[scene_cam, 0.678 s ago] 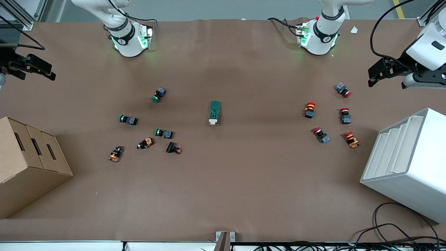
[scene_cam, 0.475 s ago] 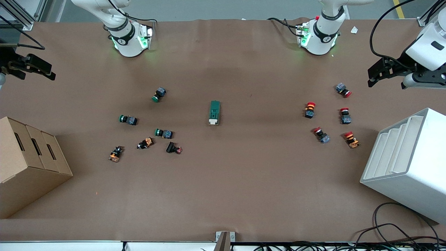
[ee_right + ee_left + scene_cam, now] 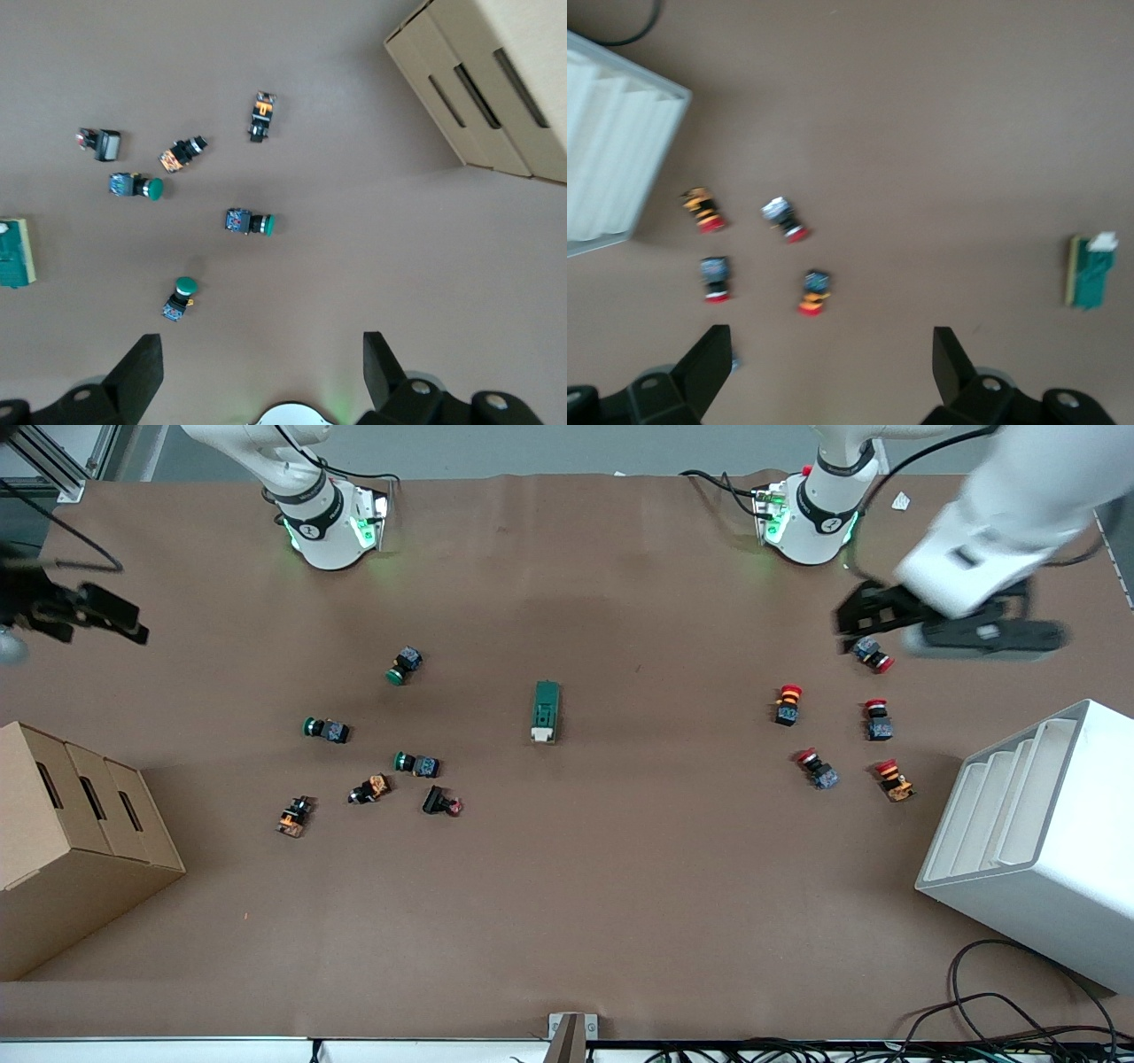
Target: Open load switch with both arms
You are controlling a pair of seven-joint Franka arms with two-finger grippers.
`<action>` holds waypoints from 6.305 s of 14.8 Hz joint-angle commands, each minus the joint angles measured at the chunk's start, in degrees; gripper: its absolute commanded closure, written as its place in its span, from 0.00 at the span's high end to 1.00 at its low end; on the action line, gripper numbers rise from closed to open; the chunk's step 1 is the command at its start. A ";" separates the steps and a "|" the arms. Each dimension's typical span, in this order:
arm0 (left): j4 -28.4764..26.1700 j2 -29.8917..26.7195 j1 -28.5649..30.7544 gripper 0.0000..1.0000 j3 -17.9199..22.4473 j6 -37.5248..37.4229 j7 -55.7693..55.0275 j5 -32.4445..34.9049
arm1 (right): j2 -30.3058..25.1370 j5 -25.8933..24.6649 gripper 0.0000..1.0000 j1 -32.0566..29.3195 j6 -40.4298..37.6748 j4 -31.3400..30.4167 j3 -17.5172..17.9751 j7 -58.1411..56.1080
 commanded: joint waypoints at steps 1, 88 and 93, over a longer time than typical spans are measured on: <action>1.60 5.60 -0.27 1.00 -7.04 4.34 -10.57 2.71 | 5.30 -3.01 1.00 0.57 1.29 2.84 0.76 0.19; -0.96 6.68 0.05 1.00 -11.72 11.22 -35.28 21.28 | 22.45 -1.62 1.00 1.37 1.39 20.24 -5.13 -3.49; 2.04 2.46 2.02 1.00 -0.85 3.31 -10.65 9.07 | 19.98 -1.44 1.00 0.93 -0.46 20.15 -4.95 -3.23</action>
